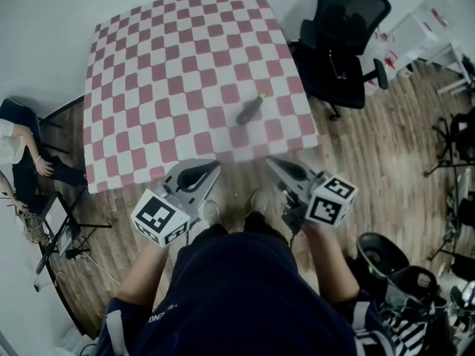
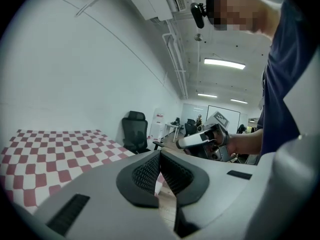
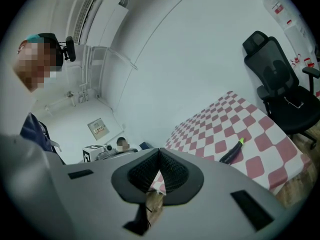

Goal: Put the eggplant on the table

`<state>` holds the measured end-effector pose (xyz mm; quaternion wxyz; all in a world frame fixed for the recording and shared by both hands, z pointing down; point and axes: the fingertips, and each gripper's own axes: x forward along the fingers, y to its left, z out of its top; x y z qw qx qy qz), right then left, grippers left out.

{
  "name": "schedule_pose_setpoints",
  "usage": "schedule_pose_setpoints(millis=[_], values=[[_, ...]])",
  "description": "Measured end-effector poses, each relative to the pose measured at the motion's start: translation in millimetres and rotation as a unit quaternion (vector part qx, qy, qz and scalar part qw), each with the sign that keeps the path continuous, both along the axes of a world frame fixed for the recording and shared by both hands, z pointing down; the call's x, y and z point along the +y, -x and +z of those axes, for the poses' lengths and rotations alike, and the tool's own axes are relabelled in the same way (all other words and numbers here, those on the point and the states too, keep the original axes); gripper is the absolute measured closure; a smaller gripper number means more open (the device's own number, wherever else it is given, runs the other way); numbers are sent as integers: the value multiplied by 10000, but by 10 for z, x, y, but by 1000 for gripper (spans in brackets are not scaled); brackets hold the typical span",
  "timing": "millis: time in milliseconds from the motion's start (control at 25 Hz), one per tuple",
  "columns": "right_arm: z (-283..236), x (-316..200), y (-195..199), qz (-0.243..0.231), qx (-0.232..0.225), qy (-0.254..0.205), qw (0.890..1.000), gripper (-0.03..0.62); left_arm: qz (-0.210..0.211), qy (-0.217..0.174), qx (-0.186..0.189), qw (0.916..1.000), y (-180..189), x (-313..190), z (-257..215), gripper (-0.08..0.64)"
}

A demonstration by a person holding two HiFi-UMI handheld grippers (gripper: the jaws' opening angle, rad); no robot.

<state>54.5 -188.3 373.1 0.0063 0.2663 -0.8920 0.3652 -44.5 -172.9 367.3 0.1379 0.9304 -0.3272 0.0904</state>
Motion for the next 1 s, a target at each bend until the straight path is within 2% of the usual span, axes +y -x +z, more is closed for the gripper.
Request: schedule_pose_setpoints(millis=[480, 1000], values=[[-89, -129, 59, -146, 158, -346, 9992, 575, 87, -51, 68, 9999, -71, -199, -50, 534], [-47, -211, 98, -321, 251, -353, 9985, 575, 11, -26, 66, 10000, -82, -309, -16, 534]])
